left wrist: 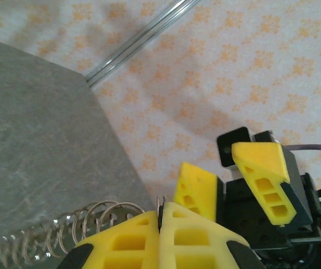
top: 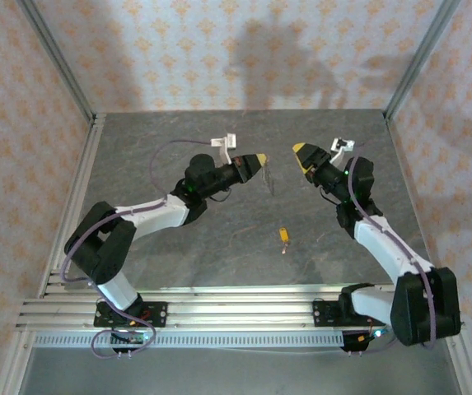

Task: Put the keys on the keyring

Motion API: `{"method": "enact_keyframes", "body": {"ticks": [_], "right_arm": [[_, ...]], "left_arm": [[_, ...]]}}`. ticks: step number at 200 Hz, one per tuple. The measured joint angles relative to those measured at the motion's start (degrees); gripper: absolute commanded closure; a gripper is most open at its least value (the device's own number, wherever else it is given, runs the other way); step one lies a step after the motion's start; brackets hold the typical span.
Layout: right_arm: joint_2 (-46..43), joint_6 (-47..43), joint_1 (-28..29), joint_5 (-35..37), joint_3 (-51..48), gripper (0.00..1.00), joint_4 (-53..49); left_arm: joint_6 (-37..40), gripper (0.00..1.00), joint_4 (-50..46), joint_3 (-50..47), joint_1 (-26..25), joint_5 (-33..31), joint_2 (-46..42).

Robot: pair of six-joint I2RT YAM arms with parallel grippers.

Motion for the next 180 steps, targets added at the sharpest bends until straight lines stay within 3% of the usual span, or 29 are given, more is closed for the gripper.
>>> {"method": "enact_keyframes", "body": {"ticks": [57, 95, 140, 180], "right_arm": [[-2.8, -10.9, 0.4, 3.8, 0.1, 0.52, -26.2], [-9.4, -16.6, 5.3, 8.0, -4.0, 0.57, -43.0], [-14.6, -13.5, 12.3, 14.3, -11.9, 0.61, -54.8], [-16.4, -8.2, 13.3, 16.5, -14.7, 0.62, -55.8]], "left_arm": [[4.9, 1.00, -6.9, 0.6, 3.8, 4.3, -3.5], [6.1, 1.00, -8.7, 0.6, 6.3, 5.8, -6.8], [6.3, 1.00, -8.8, 0.3, 6.3, 6.2, -10.1], [7.0, 1.00, -9.0, -2.4, 6.3, 6.3, -13.2]]}}
